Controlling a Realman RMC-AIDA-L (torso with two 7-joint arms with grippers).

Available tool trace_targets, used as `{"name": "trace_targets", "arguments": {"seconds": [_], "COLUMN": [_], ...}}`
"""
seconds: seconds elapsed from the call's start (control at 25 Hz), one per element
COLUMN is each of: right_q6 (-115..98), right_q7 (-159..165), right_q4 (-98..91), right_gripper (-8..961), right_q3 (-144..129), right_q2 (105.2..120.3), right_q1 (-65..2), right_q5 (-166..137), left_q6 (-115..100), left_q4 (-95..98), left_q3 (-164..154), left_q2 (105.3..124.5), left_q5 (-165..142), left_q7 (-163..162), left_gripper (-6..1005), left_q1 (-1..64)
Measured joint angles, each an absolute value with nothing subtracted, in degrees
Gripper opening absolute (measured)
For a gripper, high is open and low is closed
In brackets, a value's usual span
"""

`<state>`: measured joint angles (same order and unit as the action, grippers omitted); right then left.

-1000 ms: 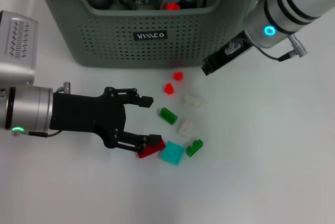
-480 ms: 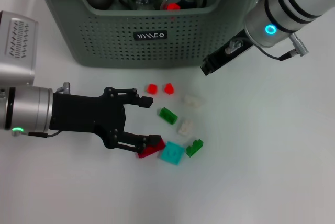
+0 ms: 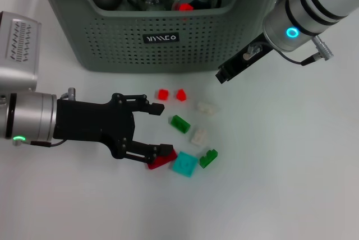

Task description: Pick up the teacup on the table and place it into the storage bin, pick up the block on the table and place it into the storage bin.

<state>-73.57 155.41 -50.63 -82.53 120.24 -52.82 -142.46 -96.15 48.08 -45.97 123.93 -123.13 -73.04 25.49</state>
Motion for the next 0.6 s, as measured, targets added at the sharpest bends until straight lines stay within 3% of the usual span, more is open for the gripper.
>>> {"name": "trace_targets", "arguments": {"seconds": [0.44, 0.6], "right_q6": [-76.31, -76.93], "right_q7": [150.26, 148.87], "right_q4": [-50.63, -50.42], "right_gripper": [88, 251], "right_q3": [-82.79, -84.03], "right_q2": [120.3, 120.35], "right_q1": [-52.93, -52.95], "right_q5": [-138.74, -138.19], "left_q6": [-96.15, -96.15], "left_q4": [48.08, 48.07], "left_q3": [-45.94, -45.79], "left_q2": [123.93, 123.93], "left_q5": [-123.13, -123.13], "left_q7": [-73.04, -73.04], "left_gripper": [875, 875], "left_q1": [25.48, 25.25]}}
